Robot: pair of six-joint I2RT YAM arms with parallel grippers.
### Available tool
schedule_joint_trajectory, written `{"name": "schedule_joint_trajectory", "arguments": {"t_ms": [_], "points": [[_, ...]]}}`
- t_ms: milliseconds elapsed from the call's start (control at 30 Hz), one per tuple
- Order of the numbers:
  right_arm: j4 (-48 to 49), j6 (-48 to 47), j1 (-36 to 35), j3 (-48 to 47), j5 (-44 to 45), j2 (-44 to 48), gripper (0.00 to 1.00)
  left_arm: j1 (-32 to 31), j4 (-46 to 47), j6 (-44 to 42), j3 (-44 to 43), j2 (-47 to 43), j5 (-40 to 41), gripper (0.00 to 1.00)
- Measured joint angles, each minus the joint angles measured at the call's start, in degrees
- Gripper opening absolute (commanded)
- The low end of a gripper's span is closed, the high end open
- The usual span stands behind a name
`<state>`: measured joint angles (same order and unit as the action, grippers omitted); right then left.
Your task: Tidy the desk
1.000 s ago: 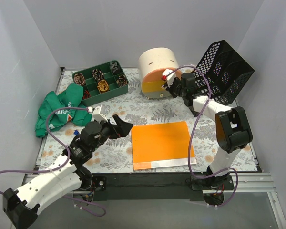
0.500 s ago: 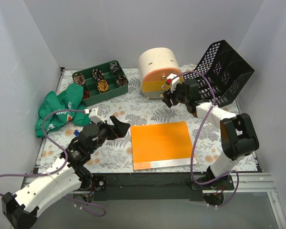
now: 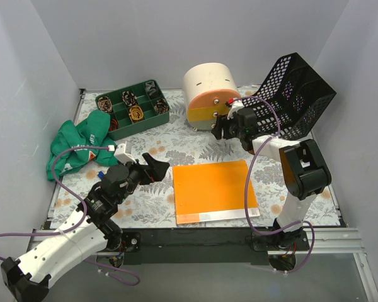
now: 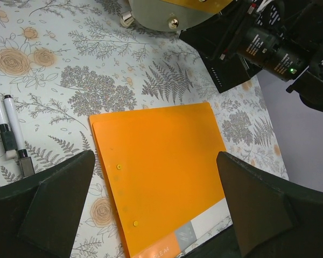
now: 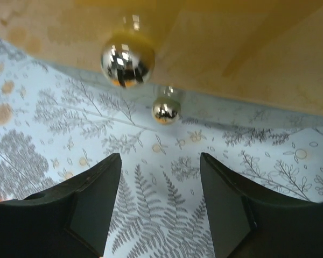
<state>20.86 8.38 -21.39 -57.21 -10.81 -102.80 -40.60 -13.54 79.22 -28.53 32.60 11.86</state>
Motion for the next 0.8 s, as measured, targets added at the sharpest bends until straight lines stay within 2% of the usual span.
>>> {"name": "schedule_joint_trajectory", "arguments": {"t_ms": [300,633,800], "points": [[11.87,9.79,-2.89,1.75,5.99,-1.88,0.67,0.0,-0.07,-0.2,-0.02,2.47,0.68,0.98],[14.19,14.43,-3.1,1.73,8.83,-5.6,0.64,0.0,-0.2,0.11,-0.02,2.64,0.87,0.98],[15.89,15.56,-3.1,1.53,9.33,-7.63,0.57,0.0,-0.24,0.33,-0.02,3.48,0.87,0.98]]}}
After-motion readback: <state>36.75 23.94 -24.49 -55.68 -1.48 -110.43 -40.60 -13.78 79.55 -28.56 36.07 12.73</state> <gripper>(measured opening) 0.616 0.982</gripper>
